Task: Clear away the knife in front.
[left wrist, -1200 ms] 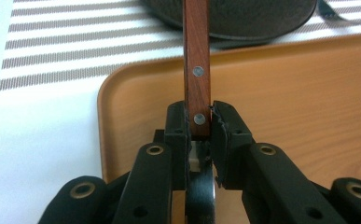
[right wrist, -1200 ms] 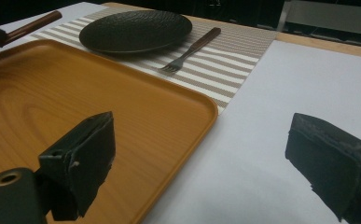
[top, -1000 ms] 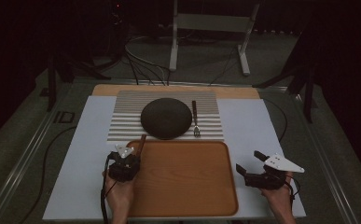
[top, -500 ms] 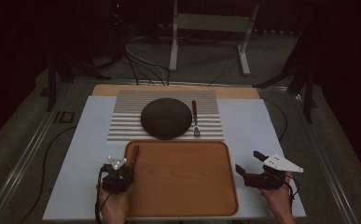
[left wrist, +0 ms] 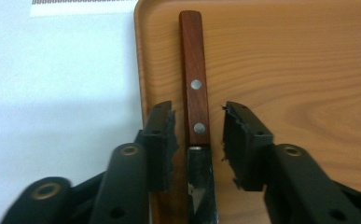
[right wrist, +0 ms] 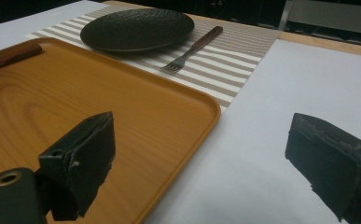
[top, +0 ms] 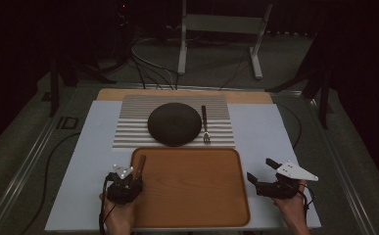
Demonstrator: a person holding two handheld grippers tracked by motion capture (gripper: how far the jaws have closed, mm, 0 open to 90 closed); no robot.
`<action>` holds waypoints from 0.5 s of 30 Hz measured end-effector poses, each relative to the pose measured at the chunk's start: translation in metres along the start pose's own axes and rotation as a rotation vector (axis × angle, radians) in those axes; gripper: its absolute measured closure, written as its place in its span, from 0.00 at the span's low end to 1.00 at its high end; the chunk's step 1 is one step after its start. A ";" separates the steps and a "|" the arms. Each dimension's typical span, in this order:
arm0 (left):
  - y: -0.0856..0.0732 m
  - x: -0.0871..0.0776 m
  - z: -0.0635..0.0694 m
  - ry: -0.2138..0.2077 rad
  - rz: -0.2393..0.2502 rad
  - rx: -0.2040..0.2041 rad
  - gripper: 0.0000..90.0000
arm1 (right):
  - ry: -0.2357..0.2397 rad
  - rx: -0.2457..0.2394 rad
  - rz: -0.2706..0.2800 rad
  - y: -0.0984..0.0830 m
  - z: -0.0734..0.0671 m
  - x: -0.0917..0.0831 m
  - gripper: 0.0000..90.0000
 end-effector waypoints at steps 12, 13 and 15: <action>0.018 -0.007 -0.011 -0.045 0.141 0.000 0.36 | 0.001 -0.002 -0.001 0.000 0.000 0.000 0.09; 0.020 -0.007 -0.012 -0.060 0.151 -0.001 0.33 | 0.000 -0.001 0.000 0.000 0.000 0.000 0.09; 0.024 -0.006 -0.015 -0.083 0.169 0.000 0.28 | 0.000 -0.001 0.000 0.000 0.000 0.000 0.09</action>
Point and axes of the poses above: each handheld gripper's, and its own axes: x roughly forward along the jaws, y roughly out of its top, z roughly to its right, the point moved 1 cm from there along x, roughly forward along the jaws, and after that the axes turned 15 degrees about z, right-handed, at the moved point
